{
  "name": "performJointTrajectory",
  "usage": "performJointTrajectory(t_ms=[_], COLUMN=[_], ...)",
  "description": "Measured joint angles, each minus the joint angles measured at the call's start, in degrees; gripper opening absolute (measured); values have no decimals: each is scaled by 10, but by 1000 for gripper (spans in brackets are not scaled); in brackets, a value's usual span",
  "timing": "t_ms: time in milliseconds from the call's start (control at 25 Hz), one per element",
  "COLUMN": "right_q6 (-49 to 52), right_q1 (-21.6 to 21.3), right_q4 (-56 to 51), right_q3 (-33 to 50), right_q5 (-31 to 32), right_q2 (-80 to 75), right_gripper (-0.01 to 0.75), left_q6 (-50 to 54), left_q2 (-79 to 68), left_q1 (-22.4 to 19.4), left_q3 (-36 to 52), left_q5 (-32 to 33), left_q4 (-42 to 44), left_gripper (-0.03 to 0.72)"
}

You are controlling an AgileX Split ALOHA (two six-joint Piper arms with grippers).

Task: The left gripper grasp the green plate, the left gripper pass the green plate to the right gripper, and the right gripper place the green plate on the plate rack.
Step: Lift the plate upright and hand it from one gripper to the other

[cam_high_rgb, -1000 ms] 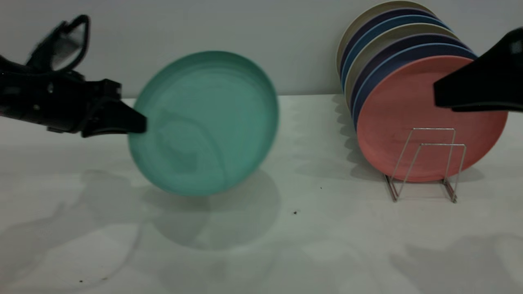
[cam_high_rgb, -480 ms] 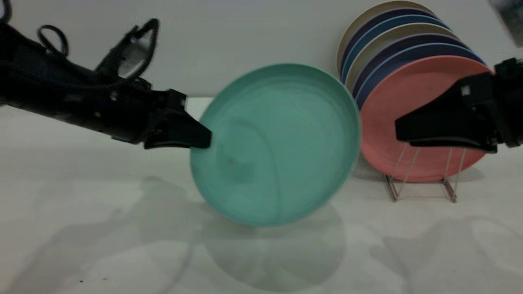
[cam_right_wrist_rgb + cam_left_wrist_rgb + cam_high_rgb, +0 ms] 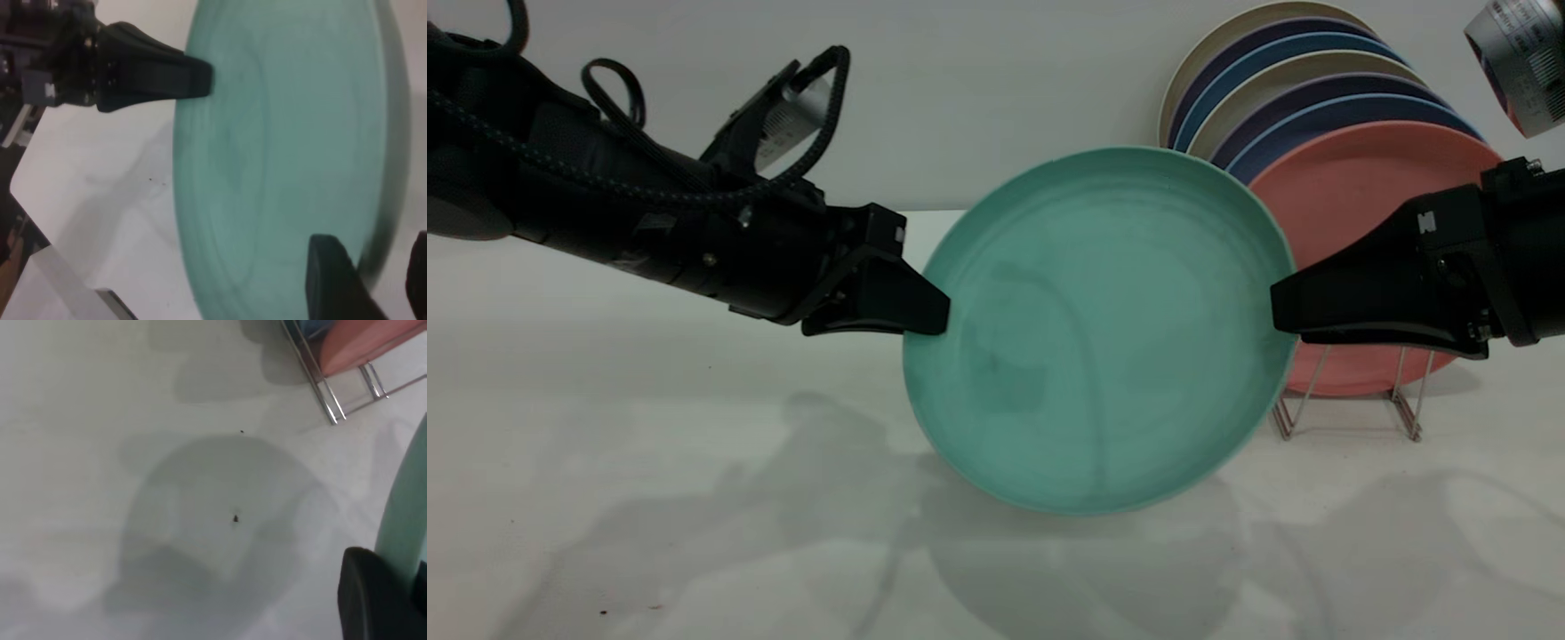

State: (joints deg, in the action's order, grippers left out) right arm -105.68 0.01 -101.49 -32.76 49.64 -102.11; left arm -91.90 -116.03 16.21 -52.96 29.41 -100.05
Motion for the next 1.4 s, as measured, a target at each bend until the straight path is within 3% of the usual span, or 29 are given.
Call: performJointTrajectory(t_ms=[280, 640, 840, 1000, 1240, 1400], right_q6=[-1, 4, 6, 6, 2, -10], right_q1=[0, 0, 0, 0, 0, 0], right_q4=[0, -9, -10, -11, -9, -5], right_q3=[0, 0, 0, 0, 0, 0], right_q5=[1, -8, -22, -24, -23, -15], right_q2=[0, -1, -1, -1, -1, -1], right_gripper=[281, 151, 126, 94, 74, 73], left_q6=[2, 0, 6, 17, 48, 69], left_q2=[0, 0, 0, 0, 0, 0], left_q1=[26, 34, 34, 35, 33, 10], left_q3=[0, 0, 0, 0, 0, 0], left_q5=[25, 31, 36, 53, 72, 115], left_q4=[-1, -2, -2, -2, 0, 27], left_gripper=[13, 14, 49, 187, 511, 599])
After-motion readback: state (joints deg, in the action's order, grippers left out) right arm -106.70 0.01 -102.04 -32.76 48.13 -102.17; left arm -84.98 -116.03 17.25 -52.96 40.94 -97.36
